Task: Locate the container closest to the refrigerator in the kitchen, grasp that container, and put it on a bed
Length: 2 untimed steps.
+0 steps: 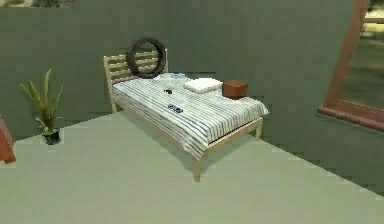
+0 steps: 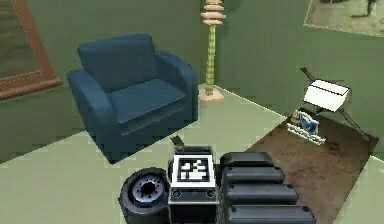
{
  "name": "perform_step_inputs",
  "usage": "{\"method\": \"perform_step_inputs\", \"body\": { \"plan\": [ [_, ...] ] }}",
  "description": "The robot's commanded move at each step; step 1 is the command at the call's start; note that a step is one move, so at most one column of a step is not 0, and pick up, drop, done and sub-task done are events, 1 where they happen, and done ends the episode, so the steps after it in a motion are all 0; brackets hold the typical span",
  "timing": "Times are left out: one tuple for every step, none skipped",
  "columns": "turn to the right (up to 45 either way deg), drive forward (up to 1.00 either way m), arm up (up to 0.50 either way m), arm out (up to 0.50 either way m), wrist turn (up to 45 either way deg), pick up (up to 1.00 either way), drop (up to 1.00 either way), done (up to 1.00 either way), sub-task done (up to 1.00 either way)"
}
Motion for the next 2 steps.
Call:
{"method": "perform_step_inputs", "body": {
  "plan": [
    [-27.0, 0.0, 0.0, 0.0, 0.0, 0.0, 0.0, 0.0, 0.0],
    [0.0, 1.0, 0.0, 0.0, 0.0, 0.0, 0.0, 0.0, 0.0]
  ]
}}
